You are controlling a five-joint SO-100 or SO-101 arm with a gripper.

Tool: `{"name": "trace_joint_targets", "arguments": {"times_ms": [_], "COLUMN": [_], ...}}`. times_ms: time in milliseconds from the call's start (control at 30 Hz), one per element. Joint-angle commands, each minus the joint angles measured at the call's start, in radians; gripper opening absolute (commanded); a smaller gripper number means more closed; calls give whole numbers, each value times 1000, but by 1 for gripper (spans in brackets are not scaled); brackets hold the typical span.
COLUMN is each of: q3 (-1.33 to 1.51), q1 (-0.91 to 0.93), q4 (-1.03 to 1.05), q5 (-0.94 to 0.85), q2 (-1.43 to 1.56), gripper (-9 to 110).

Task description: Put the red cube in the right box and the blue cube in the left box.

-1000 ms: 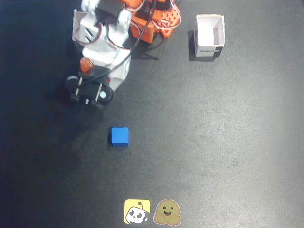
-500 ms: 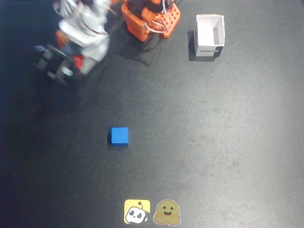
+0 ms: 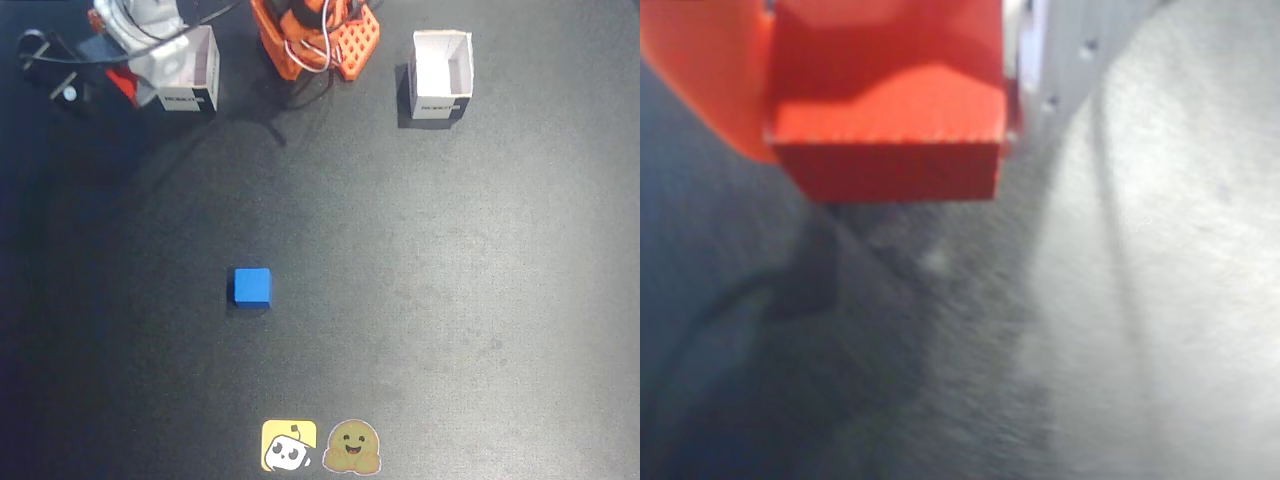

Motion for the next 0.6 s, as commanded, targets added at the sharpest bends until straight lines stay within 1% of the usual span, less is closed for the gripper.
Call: {"name": "trace_joint_targets", "arguments": {"times_ms": [0, 167, 400, 567], "q3": [2, 11, 61, 126], "q1": [34, 72, 160, 213], "q4": [35, 129, 144, 141], "q5": [14, 67, 69, 63], "q2": [91, 193, 232, 313], "gripper": [9, 9, 9, 9]}}
